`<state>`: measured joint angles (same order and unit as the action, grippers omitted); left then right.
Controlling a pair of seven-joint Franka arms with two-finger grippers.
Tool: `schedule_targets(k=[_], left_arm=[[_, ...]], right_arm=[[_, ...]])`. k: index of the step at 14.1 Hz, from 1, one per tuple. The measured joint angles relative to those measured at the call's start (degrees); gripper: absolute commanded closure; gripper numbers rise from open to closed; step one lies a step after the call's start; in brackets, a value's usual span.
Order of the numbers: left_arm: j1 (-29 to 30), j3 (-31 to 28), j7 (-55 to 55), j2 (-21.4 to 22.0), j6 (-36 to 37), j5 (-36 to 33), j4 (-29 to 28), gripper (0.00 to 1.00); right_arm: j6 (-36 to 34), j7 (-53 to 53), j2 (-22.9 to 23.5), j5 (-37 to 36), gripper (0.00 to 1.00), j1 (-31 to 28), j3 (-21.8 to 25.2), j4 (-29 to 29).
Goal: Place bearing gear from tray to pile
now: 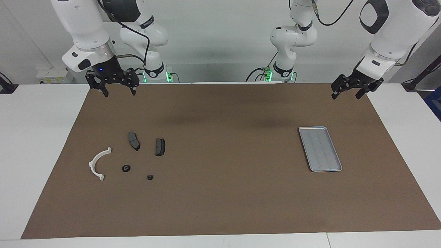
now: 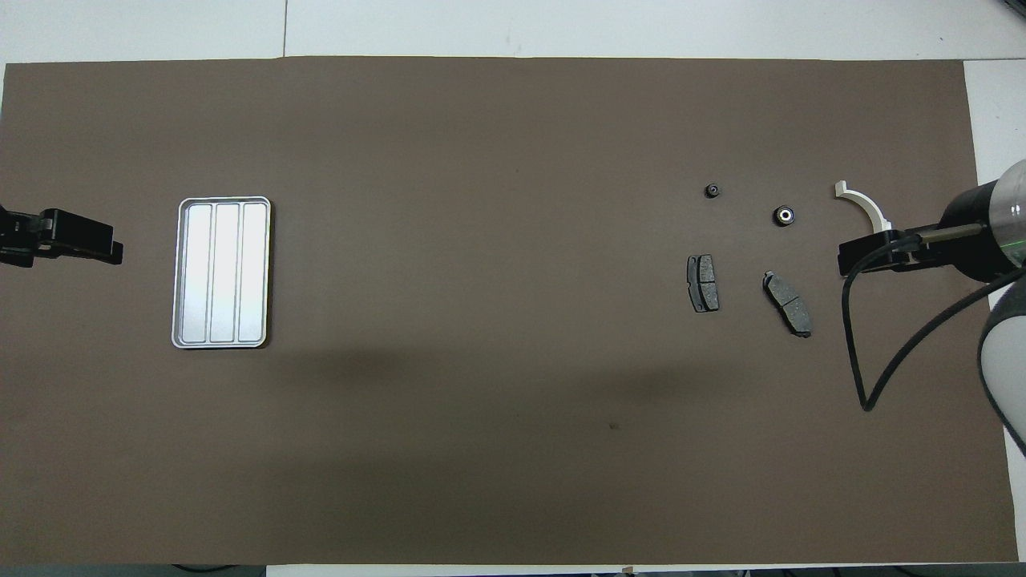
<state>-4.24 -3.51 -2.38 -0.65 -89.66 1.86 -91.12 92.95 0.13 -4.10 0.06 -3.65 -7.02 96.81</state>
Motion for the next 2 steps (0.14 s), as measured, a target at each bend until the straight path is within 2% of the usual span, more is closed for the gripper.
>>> schedule_targets(k=[2], left_arm=[[0.0, 0.0, 0.0, 0.0, 0.0, 0.0, 0.0, 0.0]], right_arm=[[0.0, 0.0, 0.0, 0.0, 0.0, 0.0, 0.0, 0.0]])
